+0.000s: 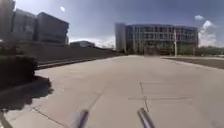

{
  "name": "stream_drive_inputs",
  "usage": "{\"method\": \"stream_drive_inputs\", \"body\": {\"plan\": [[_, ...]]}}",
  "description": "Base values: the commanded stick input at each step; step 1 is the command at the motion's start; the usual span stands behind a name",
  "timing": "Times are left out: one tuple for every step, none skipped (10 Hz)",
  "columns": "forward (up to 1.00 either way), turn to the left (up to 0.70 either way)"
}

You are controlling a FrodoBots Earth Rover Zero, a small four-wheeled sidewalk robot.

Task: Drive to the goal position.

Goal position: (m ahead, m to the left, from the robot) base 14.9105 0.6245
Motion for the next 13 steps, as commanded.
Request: {"method": "stream_drive_inputs", "body": {"plan": [[1.00, 0.00], [1.00, 0.00], [1.00, 0.00], [1.00, 0.00], [1.00, 0.00], [1.00, 0.00], [1.00, -0.16], [1.00, -0.27], [1.00, -0.25], [1.00, -0.12], [1.00, 0.00], [1.00, 0.00], [1.00, 0.00]]}}
